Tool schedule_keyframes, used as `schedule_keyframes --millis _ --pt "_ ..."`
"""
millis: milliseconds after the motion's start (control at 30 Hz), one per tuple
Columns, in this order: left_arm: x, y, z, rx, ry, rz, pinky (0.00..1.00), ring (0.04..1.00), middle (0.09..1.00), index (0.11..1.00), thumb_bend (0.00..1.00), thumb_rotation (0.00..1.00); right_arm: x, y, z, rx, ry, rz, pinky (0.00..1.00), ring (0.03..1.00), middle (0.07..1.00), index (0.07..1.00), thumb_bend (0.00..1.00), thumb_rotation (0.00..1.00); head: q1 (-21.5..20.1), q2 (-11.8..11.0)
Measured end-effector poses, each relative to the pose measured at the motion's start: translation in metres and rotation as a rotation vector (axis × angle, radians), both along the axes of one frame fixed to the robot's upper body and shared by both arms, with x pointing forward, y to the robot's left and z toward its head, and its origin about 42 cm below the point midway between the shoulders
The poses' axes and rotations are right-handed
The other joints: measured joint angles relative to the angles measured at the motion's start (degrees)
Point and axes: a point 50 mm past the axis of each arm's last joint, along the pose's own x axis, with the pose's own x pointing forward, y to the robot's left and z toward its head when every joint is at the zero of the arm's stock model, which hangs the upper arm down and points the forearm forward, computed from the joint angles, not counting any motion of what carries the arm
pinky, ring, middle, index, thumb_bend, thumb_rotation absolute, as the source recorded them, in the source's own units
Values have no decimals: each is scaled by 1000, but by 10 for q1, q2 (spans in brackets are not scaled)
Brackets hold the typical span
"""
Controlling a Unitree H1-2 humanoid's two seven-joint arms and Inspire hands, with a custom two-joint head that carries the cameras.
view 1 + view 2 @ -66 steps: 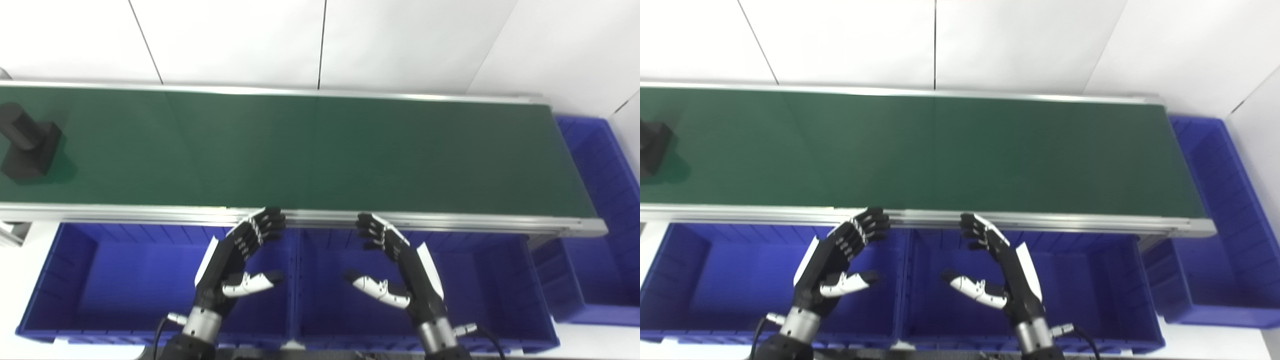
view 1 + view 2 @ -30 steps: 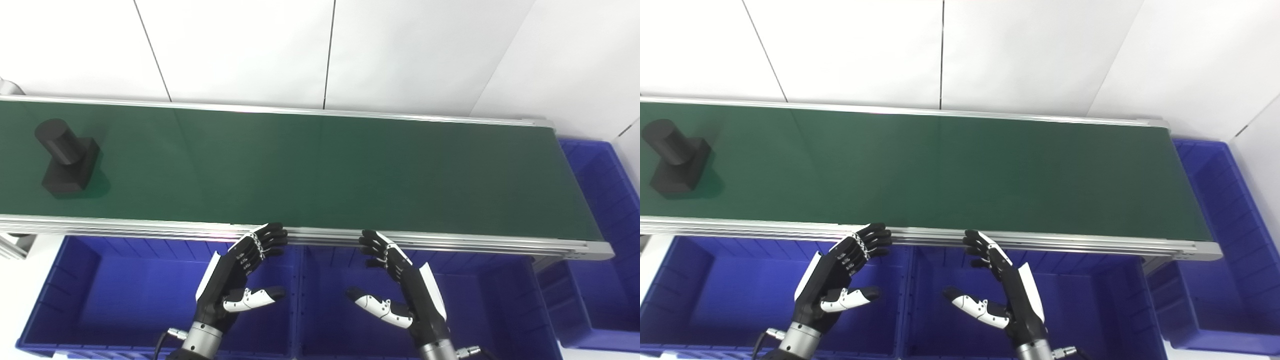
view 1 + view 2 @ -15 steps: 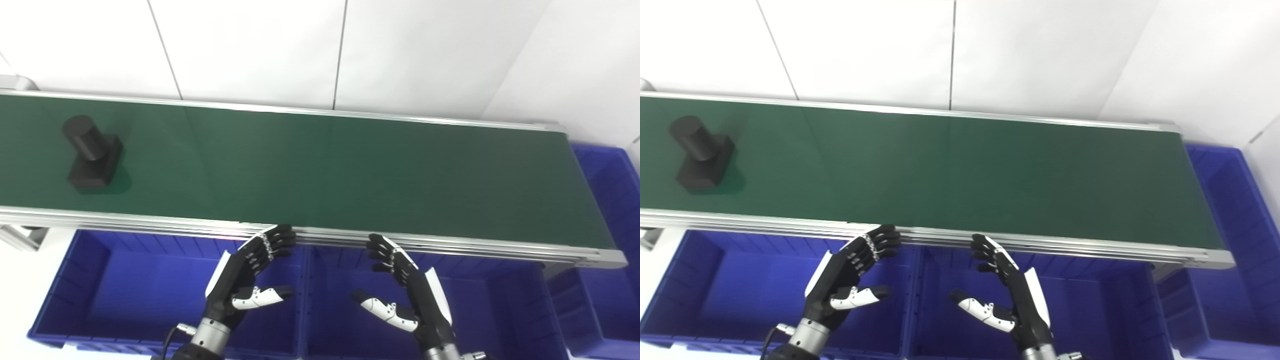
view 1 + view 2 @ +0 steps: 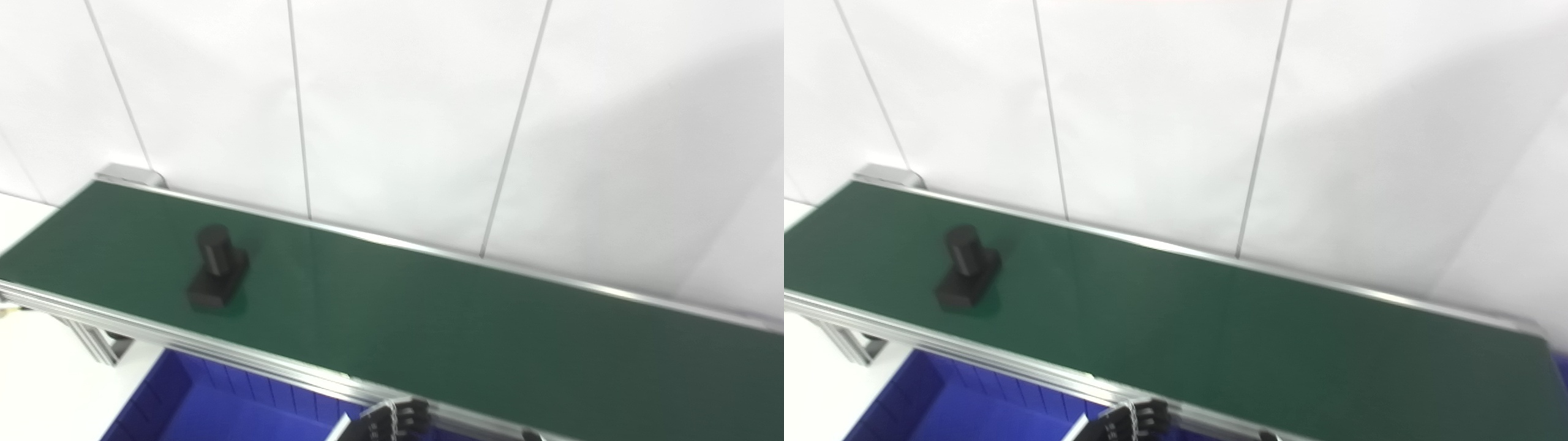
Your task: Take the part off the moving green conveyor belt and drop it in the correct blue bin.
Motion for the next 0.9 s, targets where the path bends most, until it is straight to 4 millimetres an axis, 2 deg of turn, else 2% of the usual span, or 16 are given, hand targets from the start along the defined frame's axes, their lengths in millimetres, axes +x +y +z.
schedule_keyframes --millis 167,633,900 --pt "3 -3 -5 13 13 -7 674 706 735 743 958 325 5 -3 -1 -5 -2 -6 677 774 813 853 535 343 12 -13" --pt "9 -10 -2 1 4 -9 657 699 731 735 948 296 9 -7 5 12 -24 -23 667 768 811 862 533 333 22 -12" --pt "9 -10 -2 1 4 -9 655 697 732 733 953 283 9 -3 47 63 -169 -14 637 755 802 856 542 375 19 -4"
